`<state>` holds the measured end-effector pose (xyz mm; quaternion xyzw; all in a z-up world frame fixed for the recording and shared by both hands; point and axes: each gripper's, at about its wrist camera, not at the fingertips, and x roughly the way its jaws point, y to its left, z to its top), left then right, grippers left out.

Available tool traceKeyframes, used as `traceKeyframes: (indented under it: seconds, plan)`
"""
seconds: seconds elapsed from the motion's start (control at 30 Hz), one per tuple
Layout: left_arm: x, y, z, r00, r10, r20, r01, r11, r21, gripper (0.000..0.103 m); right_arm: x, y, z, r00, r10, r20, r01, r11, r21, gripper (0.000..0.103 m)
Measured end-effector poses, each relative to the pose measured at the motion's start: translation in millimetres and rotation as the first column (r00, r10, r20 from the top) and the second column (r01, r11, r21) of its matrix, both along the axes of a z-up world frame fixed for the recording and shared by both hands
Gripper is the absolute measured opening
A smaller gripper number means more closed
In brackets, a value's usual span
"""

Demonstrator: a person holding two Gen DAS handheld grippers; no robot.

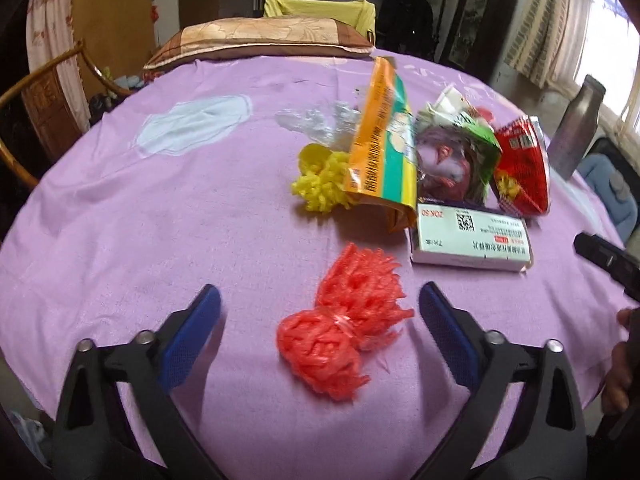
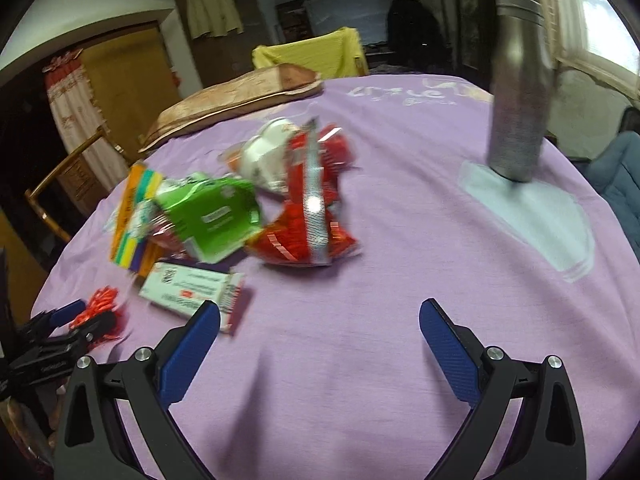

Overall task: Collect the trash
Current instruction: 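Move left tool to the red mesh bundle while right tool approaches the white medicine box, then close left tool on the red mesh while right tool grasps the white medicine box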

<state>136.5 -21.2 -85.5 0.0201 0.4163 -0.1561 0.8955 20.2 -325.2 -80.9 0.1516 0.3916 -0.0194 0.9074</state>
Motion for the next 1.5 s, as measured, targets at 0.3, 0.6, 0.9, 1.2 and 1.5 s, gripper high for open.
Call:
traceKeyframes:
  seconds: [0.3, 0.6, 0.9, 1.2, 1.5]
  plan:
    - [3, 36, 2, 0.999, 0.030, 0.011, -0.029, 0.999, -0.040, 0.056, 31, 56, 1, 0.981, 0.183, -0.066, -0.185, 0.983, -0.022, 0.098]
    - [12, 61, -2, 0.997, 0.072, -0.003, -0.072, 0.996, -0.054, 0.056, 76, 84, -2, 0.948, 0.273, -0.165, -0.283, 0.958, -0.040, 0.098]
    - [10, 62, -6, 0.999, 0.048, -0.002, -0.048, 0.998, -0.041, 0.063, 68, 97, -6, 0.877, 0.428, -0.220, -0.424, 0.903, 0.067, 0.098]
    - [7, 60, -6, 0.999, 0.052, 0.005, -0.052, 0.998, -0.023, 0.066, 66, 98, 2, 0.899, 0.404, -0.172, -0.423, 0.902, -0.092, 0.098]
    - [5, 61, -5, 0.999, 0.050, 0.008, -0.050, 0.999, -0.021, 0.053, 73, 104, -10, 0.894, 0.408, -0.187, -0.428, 0.900, -0.083, 0.069]
